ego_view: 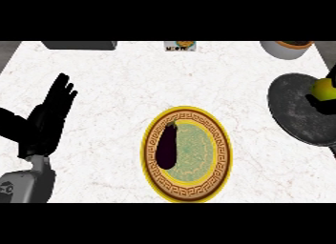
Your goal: Pick the pear from the plate and place it in the pan
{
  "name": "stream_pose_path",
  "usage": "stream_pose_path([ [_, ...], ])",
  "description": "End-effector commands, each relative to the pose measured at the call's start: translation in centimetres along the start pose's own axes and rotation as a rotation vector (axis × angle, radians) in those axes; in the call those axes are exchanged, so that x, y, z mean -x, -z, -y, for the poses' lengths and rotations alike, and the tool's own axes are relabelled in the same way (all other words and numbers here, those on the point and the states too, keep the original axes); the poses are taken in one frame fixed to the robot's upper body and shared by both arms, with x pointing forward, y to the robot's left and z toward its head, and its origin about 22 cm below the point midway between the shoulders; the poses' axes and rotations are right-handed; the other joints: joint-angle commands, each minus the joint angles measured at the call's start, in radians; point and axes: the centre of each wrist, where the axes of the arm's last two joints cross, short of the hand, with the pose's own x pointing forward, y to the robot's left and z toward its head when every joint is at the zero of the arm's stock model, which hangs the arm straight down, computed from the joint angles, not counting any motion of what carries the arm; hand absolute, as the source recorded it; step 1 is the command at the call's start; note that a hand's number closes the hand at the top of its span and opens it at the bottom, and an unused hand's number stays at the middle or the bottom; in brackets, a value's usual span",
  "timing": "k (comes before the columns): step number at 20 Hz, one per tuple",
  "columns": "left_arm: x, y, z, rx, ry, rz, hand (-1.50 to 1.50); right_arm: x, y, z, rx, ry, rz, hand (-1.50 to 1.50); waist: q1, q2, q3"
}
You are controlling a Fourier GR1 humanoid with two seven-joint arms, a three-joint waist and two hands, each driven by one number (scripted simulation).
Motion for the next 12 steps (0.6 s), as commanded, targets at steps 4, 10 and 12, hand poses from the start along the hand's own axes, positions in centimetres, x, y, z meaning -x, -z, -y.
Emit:
stream_pose_path([
  [4, 0.7, -0.4, 0.3, -0.001, 0.023, -0.002, 0.0, 3.9, 0.6, -4.2, -0.039, 0.01, 0.034, 1.5, 0.006, 0.001, 0.0],
  [10, -1.0, 0.6, 0.2, 0.02, 0.013, 0.012, 0.0, 6.3, -1.6, -7.5, -0.144, 0.055, -0.237, -1.5, 0.021, 0.012, 0.002],
  [12, -0.8, 0.6, 0.4, 0.022, 0.01, 0.019, 0.0, 6.5, -0.3, -6.3, -0.215, 0.096, -0.257, -1.5, 0.027, 0.012, 0.002],
])
